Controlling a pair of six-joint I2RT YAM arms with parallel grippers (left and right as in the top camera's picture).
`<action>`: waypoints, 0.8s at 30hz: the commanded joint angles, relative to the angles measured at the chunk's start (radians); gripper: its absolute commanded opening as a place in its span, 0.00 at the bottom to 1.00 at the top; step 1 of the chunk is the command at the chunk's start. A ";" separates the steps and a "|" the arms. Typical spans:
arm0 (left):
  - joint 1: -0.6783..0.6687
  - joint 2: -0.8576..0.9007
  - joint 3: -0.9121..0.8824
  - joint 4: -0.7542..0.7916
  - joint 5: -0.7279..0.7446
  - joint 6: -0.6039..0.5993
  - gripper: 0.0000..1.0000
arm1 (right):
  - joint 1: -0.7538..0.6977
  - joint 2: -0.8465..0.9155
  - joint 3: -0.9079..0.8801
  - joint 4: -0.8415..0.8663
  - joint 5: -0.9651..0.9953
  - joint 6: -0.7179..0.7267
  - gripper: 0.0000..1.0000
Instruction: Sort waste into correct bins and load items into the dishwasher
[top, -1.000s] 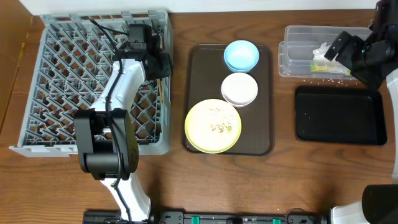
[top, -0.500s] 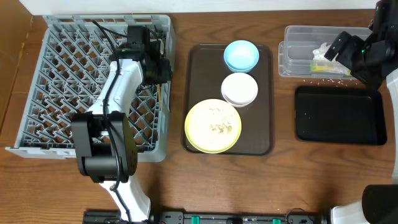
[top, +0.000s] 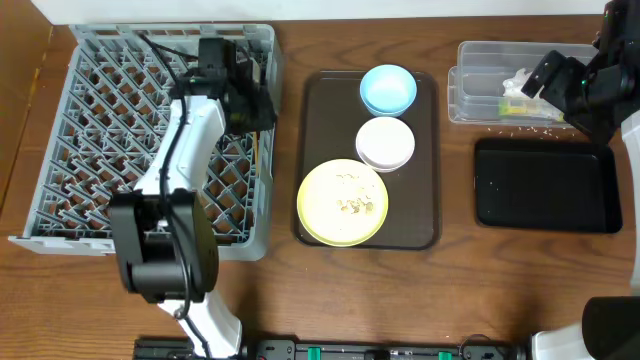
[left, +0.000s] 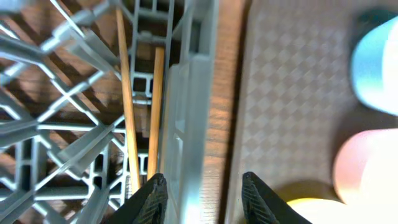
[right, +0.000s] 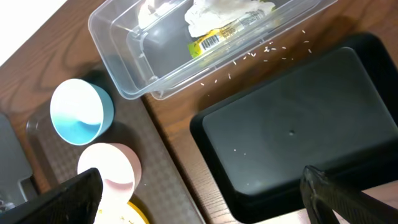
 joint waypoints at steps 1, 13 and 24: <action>0.005 -0.111 0.050 0.004 0.013 -0.025 0.45 | -0.001 -0.011 0.004 -0.002 0.010 -0.013 0.99; -0.172 -0.259 0.049 -0.067 0.219 -0.004 0.55 | -0.001 -0.011 0.004 -0.002 0.010 -0.013 0.99; -0.613 -0.153 0.049 -0.065 -0.198 0.157 0.57 | -0.001 -0.011 0.004 -0.002 0.010 -0.013 0.99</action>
